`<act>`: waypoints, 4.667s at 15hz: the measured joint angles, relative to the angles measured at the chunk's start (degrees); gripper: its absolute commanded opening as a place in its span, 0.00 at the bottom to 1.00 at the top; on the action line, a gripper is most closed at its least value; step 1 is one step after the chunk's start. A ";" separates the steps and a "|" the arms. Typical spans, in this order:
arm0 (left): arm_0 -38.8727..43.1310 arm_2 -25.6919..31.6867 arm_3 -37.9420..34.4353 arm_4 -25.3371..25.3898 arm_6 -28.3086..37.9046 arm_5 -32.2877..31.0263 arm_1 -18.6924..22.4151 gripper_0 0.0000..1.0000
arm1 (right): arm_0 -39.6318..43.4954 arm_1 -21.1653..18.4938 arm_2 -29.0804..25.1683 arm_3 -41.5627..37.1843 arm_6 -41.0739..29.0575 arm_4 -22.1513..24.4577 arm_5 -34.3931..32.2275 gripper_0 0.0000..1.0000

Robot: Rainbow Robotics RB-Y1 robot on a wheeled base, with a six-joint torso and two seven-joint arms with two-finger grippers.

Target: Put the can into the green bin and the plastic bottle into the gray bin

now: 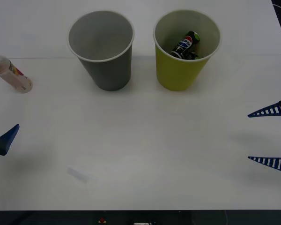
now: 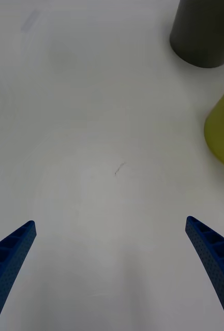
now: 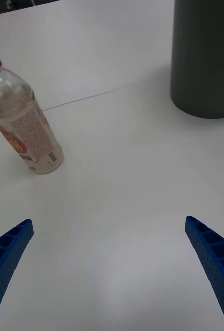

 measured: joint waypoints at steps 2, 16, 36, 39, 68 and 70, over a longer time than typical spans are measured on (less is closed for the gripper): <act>-3.18 -2.67 2.67 0.31 0.54 4.26 -1.76 1.00 | 0.00 0.00 0.00 0.00 0.00 0.00 0.00 1.00; -21.67 -21.06 22.52 -32.78 46.53 27.78 -6.40 1.00 | 0.00 0.00 0.00 0.00 0.00 0.00 0.00 1.00; -56.63 -28.09 60.74 -51.49 61.25 27.22 -19.05 1.00 | 0.00 0.00 0.00 0.00 0.00 0.00 0.00 1.00; -59.80 -28.09 62.31 -46.74 57.50 24.50 -19.03 1.00 | 0.00 0.00 0.00 0.00 0.00 0.00 0.00 1.00; -63.17 -20.46 61.63 -49.25 53.24 6.24 -17.21 0.00 | 0.00 0.00 0.00 0.00 0.00 0.00 0.00 1.00; -61.26 -17.76 57.64 -49.41 52.95 1.22 -15.24 0.00 | 0.00 0.00 0.00 0.00 0.00 0.00 0.00 1.00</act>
